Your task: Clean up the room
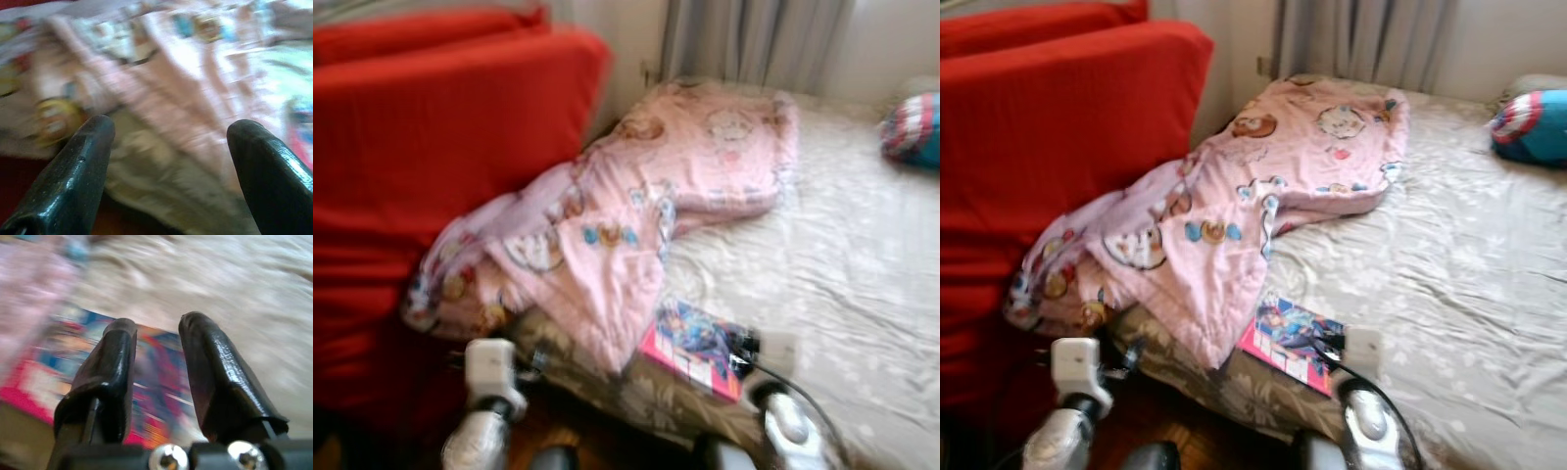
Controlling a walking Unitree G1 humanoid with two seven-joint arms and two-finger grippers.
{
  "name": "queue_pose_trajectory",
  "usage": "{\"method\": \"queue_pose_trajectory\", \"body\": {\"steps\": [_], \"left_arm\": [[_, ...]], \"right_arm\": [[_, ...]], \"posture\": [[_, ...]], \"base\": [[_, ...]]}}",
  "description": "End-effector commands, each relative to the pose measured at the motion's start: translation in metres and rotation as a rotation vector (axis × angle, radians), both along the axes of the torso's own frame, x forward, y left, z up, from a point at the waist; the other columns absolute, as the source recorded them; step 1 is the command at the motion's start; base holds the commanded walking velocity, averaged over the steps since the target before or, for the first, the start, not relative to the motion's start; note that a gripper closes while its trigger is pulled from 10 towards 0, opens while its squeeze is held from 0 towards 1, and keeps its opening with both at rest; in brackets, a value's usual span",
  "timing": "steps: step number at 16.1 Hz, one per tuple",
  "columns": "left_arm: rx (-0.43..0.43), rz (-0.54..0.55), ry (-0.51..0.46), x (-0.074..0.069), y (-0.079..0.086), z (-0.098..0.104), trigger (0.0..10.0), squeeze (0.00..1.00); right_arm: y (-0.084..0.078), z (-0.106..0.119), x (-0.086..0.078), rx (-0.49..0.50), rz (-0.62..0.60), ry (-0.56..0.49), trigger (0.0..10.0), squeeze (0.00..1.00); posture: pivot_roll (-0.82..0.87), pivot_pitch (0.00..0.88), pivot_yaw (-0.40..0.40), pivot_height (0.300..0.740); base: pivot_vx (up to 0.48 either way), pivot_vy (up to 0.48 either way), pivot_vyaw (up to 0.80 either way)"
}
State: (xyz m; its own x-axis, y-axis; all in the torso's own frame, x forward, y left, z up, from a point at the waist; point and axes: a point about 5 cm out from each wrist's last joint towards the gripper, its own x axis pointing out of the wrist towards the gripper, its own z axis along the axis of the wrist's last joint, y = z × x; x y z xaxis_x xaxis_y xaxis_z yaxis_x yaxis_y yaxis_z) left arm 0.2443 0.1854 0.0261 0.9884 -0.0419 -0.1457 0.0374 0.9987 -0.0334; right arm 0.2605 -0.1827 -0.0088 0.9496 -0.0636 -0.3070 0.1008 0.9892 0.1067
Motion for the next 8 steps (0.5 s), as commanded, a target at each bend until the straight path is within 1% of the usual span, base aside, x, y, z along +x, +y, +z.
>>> {"method": "queue_pose_trajectory", "body": {"steps": [1,2,3,6,8], "left_arm": [[0.022,0.011,0.017,-0.003,0.007,-0.002,10.0,0.0],[0.023,0.008,0.02,-0.004,0.007,-0.002,10.0,0.0],[0.023,0.005,0.022,-0.004,0.007,-0.002,10.0,0.0],[0.023,0.002,0.025,-0.005,0.006,-0.003,10.0,0.0],[0.023,-0.003,0.027,-0.006,0.006,-0.003,10.0,0.0]], "right_arm": [[0.002,-0.004,-0.003,0.024,-0.017,0.025,10.0,0.0],[-0.001,-0.006,-0.002,0.048,-0.044,0.047,10.0,0.0],[-0.004,-0.008,-0.001,0.055,-0.059,0.083,10.0,1.0],[-0.004,-0.011,0.001,0.081,-0.065,0.118,10.0,1.0],[-0.007,-0.015,0.0,0.066,-0.082,0.177,10.0,1.0]], "posture": [[0.01,0.014,-0.028,0.606],[0.01,0.019,-0.027,0.606],[0.01,0.022,-0.026,0.606],[0.02,0.029,-0.023,0.606],[0.02,0.03,-0.021,0.606]], "base": [[0.0,0.0,0.0],[0.0,0.0,0.0],[0.0,0.0,0.0],[0.0,0.0,0.0],[0.0,0.0,0.0]]}}
